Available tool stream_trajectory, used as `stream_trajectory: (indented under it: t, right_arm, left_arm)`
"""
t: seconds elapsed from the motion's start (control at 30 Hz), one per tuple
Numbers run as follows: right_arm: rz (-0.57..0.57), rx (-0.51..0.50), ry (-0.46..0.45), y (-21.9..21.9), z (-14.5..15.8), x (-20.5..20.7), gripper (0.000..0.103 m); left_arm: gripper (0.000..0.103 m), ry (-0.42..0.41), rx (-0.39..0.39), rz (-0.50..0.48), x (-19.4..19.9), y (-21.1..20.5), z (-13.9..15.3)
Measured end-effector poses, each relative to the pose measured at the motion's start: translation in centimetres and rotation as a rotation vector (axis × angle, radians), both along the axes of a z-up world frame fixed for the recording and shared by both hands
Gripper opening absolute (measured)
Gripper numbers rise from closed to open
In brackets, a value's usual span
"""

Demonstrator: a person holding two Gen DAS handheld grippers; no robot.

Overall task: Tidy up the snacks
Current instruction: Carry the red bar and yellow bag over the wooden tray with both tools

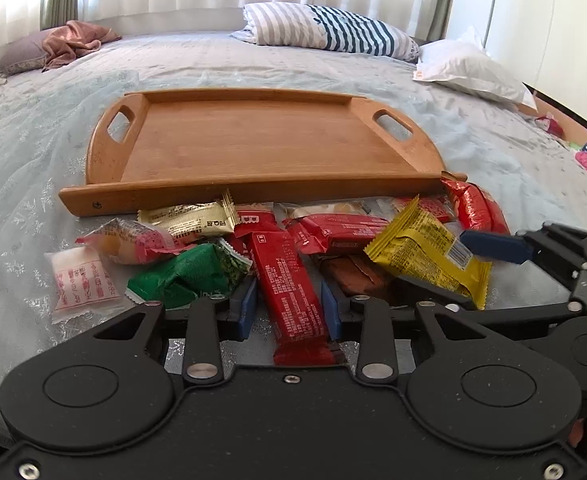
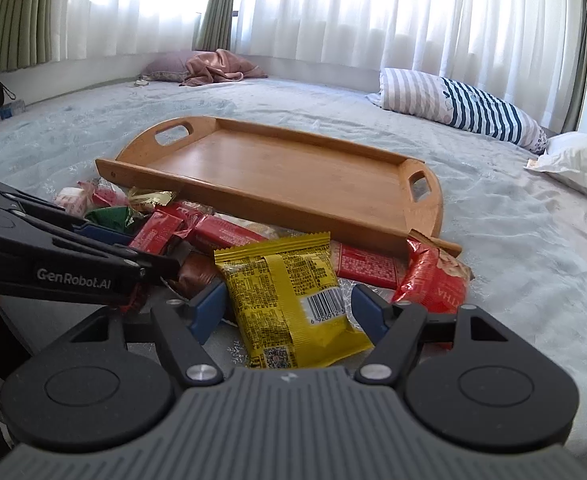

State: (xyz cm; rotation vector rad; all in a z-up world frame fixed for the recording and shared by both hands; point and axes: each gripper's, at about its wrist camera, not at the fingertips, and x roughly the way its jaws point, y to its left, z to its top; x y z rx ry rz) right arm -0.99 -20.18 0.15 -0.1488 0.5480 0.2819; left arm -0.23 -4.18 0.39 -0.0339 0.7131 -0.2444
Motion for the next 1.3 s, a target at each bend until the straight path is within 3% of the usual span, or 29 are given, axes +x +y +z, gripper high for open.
stream_trajectory:
  t: [0.1,0.27,0.5,0.53,0.57,1.0,1.3]
  right_arm:
    - [-0.019,0.062,0.034,-0.5,0.1,0.2,0.063]
    - [-0.056,0.082,0.039,-0.5,0.4,0.0,0.055]
    - [-0.116,0.146,0.046,-1.3,1.5,0.1,0.055]
    - [-0.124,0.149,0.042,-1.4,1.6,0.1,0.055]
    - [-0.130,0.152,0.039,-1.5,1.7,0.1,0.055]
    - [-0.202,0.228,0.048,-2.6,2.9,1.6,0.054]
    - [-0.218,0.339,0.082,-2.7,4.0,4.5,0.054]
  left_arm:
    - [0.030,-0.001,0.002,-0.002,-0.1,0.2,0.3]
    - [0.027,-0.016,0.019,-0.015,-0.5,0.2,1.1]
    - [0.026,-0.036,-0.007,-0.002,-0.8,0.9,2.2]
    - [0.023,-0.040,-0.014,0.000,-0.8,1.0,2.5]
    - [0.012,-0.047,-0.015,0.000,-0.9,1.0,2.7]
    - [0.012,-0.077,-0.062,0.017,0.3,2.6,4.5]
    - [0.012,-0.082,-0.166,0.013,5.0,3.2,6.1]
